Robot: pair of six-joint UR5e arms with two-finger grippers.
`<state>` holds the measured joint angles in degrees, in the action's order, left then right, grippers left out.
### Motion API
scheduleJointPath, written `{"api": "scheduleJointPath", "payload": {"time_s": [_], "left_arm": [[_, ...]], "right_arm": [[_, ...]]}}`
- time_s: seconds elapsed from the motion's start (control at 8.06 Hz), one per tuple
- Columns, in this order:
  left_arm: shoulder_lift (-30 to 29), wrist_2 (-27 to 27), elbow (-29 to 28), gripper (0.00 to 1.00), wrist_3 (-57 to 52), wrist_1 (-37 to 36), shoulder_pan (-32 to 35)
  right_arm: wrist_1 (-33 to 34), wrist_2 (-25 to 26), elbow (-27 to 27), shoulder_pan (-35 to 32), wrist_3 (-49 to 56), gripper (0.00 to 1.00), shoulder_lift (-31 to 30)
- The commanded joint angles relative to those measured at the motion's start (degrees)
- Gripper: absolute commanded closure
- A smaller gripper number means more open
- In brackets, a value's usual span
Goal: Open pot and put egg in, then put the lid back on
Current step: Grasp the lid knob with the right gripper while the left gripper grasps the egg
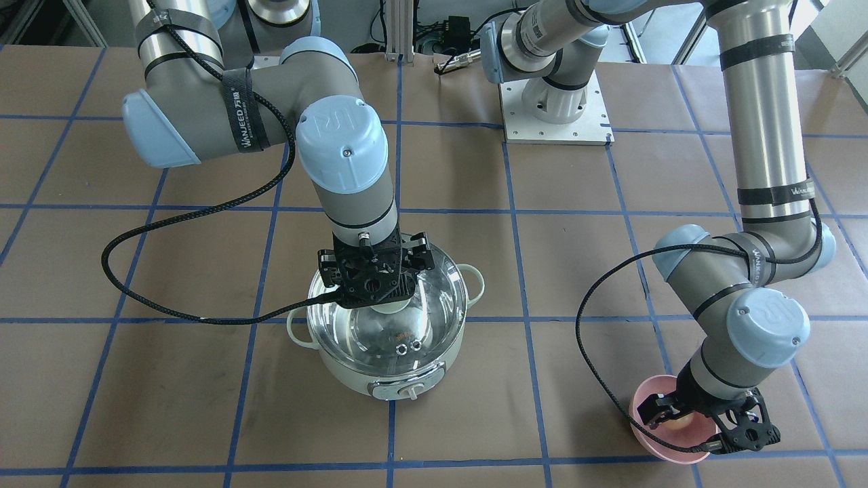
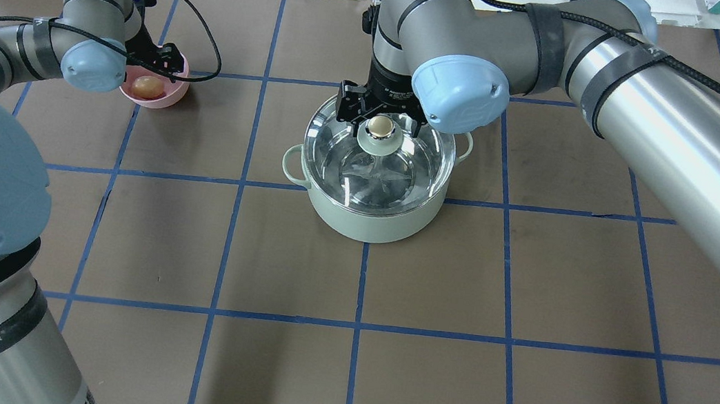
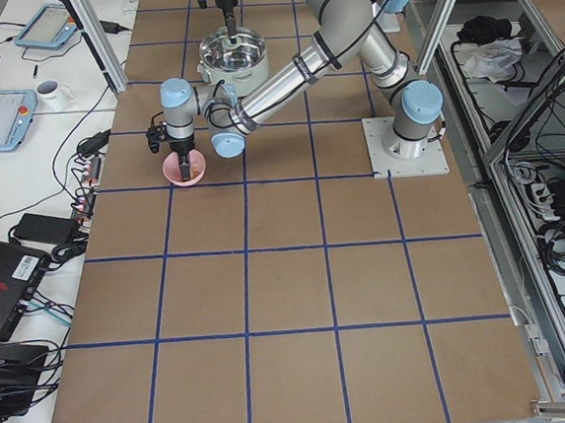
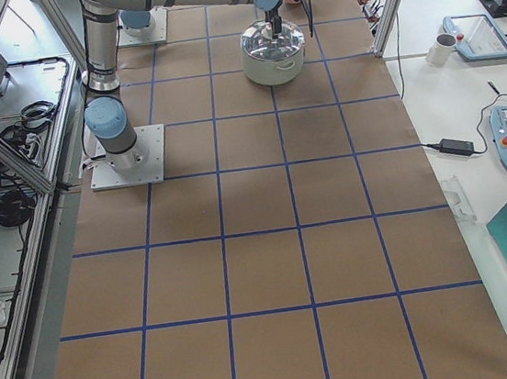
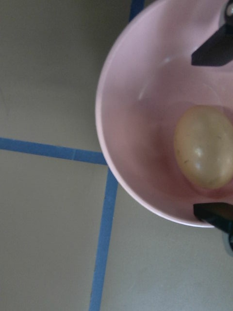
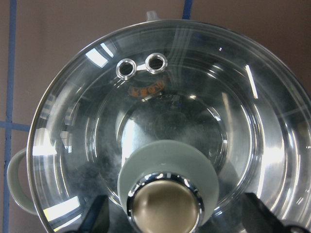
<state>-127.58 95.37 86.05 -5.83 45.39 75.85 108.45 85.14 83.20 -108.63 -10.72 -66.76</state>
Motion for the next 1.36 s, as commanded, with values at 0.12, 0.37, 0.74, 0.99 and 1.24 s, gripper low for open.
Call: {"api": "scheduleJointPath", "payload": {"time_s": [0.12,0.37,0.74,0.99,1.24], "left_arm": [[-0.1,-3.9,1.0,0.03,0.7,0.1,0.0],[-0.4,-3.6,1.1,0.03,-0.1,0.1,0.0],[-0.4,-2.5,1.1,0.33,-1.4,0.1,0.0],[0.4,-2.5,1.1,0.67,-1.6,0.1,0.0],[1.0,-2.6,1.1,0.74,-1.6,0.8,0.0]], "right_arm": [[-0.1,-0.8,0.0,0.0,-0.4,0.08,0.0],[-0.1,-0.9,-0.1,0.0,-0.4,0.08,0.0],[-0.1,-0.9,0.0,0.0,-0.4,0.45,0.1],[-0.2,-2.0,-0.1,0.0,-0.4,0.86,0.1],[-0.2,-2.6,-0.7,0.0,-0.2,0.99,-0.4]]}}
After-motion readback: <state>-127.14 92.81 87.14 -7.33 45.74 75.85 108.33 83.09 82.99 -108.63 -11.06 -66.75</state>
